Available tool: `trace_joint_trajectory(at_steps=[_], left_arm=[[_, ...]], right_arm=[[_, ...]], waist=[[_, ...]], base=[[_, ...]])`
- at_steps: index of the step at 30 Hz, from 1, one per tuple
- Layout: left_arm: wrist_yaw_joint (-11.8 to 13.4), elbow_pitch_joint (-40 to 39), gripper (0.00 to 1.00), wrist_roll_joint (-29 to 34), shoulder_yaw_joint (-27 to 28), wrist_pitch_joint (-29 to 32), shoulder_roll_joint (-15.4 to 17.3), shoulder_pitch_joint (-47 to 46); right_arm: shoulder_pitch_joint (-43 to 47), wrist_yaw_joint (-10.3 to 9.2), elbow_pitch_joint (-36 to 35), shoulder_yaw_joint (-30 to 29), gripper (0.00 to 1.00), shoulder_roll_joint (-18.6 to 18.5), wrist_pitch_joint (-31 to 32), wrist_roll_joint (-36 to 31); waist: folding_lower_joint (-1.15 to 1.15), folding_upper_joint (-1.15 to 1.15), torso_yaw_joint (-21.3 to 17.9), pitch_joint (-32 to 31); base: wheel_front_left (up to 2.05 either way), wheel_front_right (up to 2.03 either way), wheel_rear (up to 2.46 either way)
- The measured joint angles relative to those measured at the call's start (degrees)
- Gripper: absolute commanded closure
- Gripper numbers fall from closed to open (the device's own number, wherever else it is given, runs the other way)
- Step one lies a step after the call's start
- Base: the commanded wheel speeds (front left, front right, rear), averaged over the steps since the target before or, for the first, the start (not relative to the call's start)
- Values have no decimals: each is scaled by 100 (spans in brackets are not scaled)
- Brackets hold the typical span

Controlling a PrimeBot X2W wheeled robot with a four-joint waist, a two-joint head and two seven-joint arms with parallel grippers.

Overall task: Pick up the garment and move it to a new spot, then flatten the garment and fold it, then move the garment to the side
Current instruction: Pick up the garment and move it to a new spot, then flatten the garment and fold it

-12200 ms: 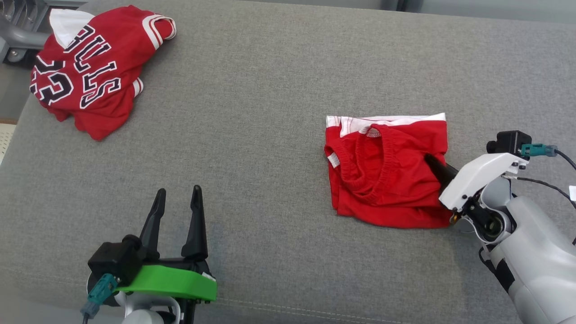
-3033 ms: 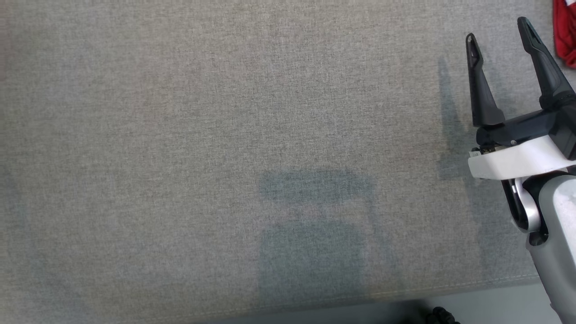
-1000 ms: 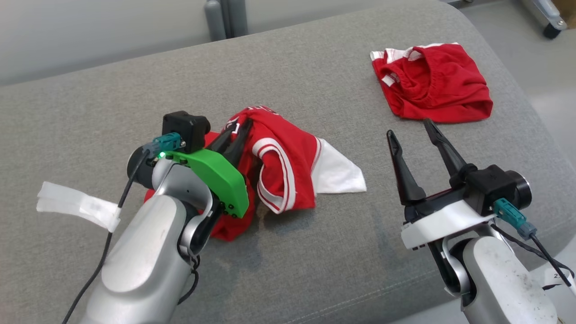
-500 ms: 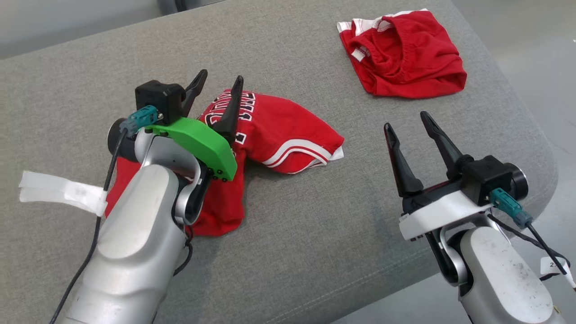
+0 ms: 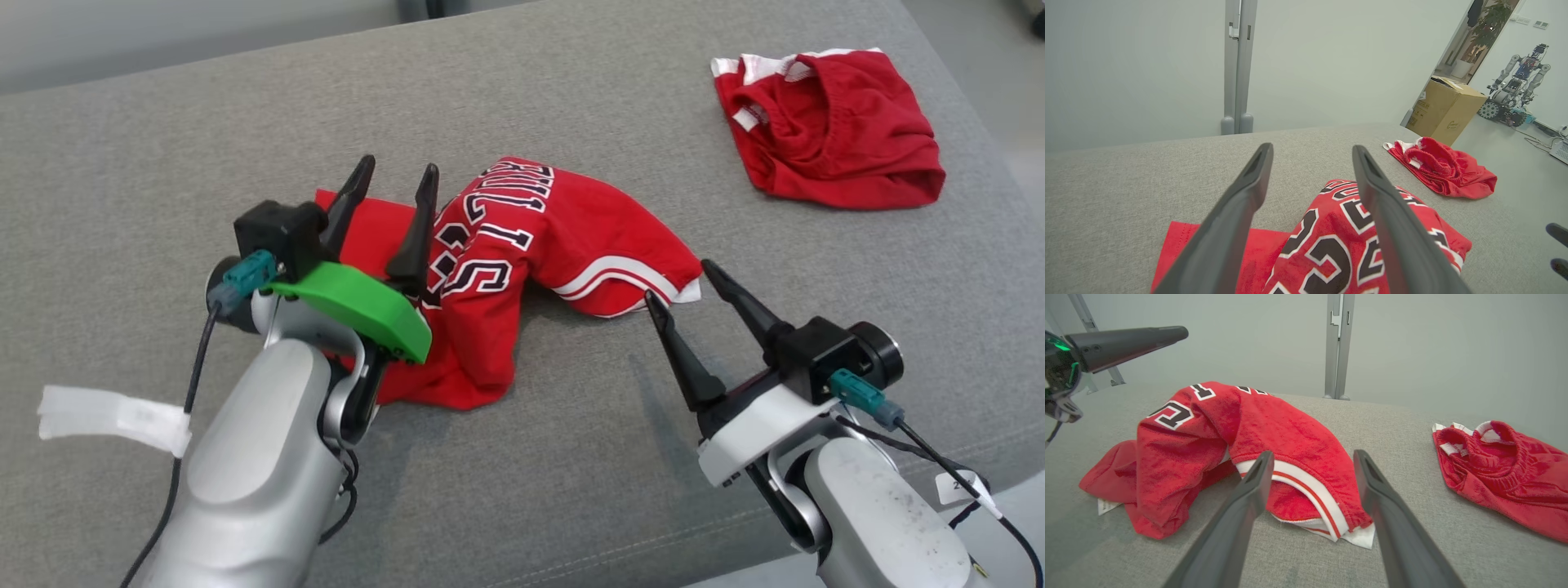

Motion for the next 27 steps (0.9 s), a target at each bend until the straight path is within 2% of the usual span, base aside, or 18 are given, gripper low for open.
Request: trace_joint_trajectory(at_steps=[5, 7, 11, 21, 27], left_arm=[[-33, -58, 0, -201, -102, -170, 1, 447], [-18, -58, 0, -342, -99, -178, 0, 622], [119, 57, 0, -394, -108, -210, 3, 1004], [112, 544, 0, -539, -469, 20, 9, 1428], [115, 799, 0, -539, -413, 26, 26, 1573]], right_arm=[[-99, 304, 337, 338, 0, -3, 80, -43], [-147, 345, 481, 428, 0, 5, 132, -43], [-230, 346, 783, 452, 0, -9, 205, -43], [-368, 331, 1116, 205, 0, -109, 255, -42], [-494, 331, 1250, 208, 0, -42, 253, -33]], waist=[[0, 0, 360, -88], [0, 0, 507, -126], [0, 0, 809, -201], [0, 0, 1552, -324], [0, 0, 1689, -335]], base=[[0, 0, 0], [0, 0, 0], [0, 0, 0], [0, 0, 0], [0, 0, 0]])
